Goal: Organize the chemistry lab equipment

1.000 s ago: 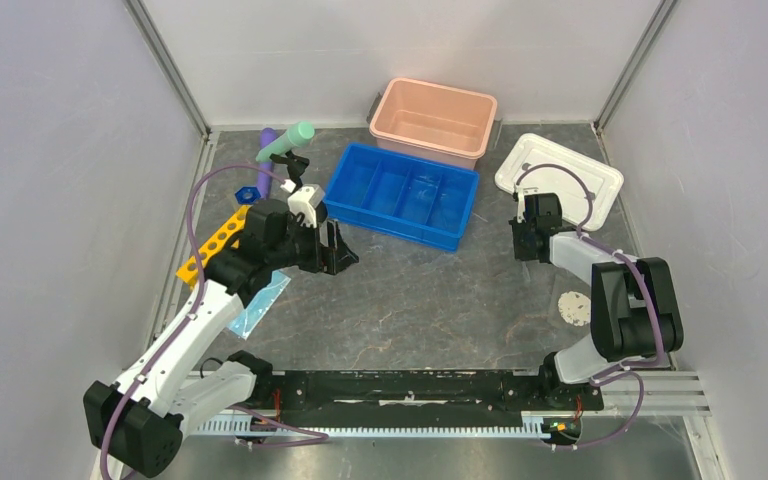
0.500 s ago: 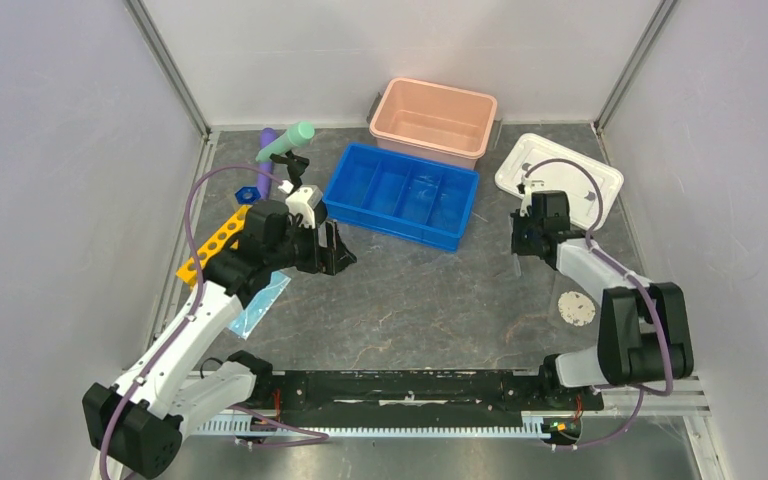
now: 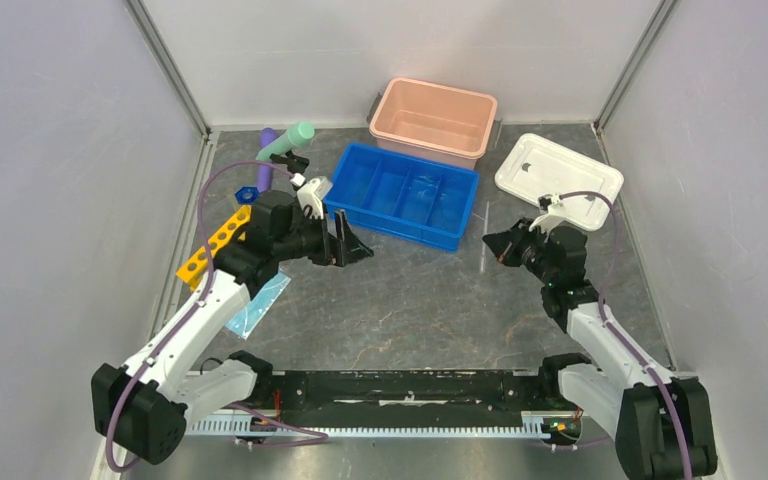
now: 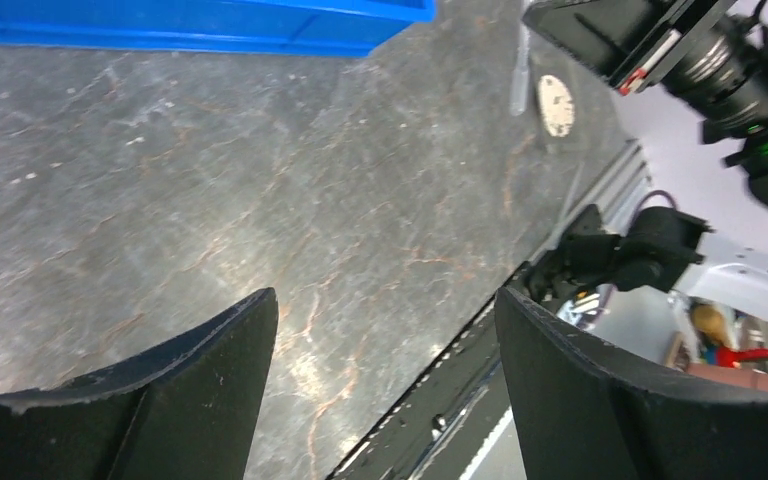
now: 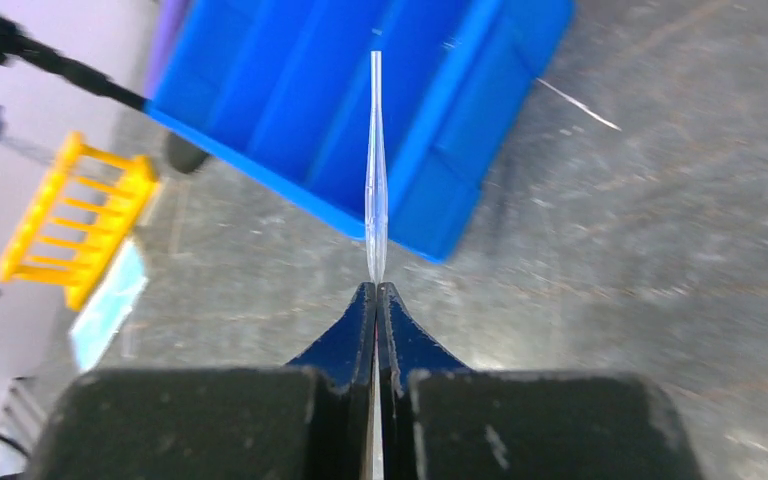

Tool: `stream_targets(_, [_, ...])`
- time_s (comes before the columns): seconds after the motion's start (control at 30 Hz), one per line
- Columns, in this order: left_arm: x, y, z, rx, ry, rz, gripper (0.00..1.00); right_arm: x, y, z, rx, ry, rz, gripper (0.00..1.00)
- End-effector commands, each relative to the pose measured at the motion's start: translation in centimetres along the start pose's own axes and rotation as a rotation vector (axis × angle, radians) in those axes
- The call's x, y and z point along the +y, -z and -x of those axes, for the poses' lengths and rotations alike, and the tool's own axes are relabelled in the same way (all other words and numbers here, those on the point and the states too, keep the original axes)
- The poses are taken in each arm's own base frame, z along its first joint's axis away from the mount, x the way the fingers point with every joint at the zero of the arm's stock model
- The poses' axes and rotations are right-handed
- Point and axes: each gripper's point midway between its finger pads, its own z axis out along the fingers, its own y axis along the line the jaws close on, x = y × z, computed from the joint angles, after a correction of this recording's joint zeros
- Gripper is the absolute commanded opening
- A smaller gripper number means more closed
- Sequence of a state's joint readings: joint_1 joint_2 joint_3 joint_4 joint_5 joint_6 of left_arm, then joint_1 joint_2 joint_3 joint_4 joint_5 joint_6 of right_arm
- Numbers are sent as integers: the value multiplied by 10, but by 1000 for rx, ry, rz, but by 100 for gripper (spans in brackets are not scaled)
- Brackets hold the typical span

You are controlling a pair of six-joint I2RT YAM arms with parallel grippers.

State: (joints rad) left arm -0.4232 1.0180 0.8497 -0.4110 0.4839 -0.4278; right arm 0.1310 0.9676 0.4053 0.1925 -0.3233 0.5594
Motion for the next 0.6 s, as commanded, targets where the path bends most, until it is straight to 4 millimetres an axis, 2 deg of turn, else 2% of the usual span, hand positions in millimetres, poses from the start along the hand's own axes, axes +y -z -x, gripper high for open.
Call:
stream_targets(0.0, [-36, -9, 17, -19, 53, -188, 85, 55, 4, 37, -192, -64, 241, 1])
stream_targets(0.1, [-29, -11, 17, 0, 15, -154, 85, 70, -3, 49, -201, -106, 295, 0])
stream_targets(0.23, [-13, -4, 19, 8, -62, -43, 85, 90, -18, 61, -197, -153, 333, 0])
stream_targets(0.4, [12, 7, 19, -28, -137, 103, 85, 108, -49, 64, -198, -171, 297, 2])
stream_targets(0.57, [17, 20, 25, -106, -164, 154, 85, 118, -89, 73, -203, -197, 255, 0])
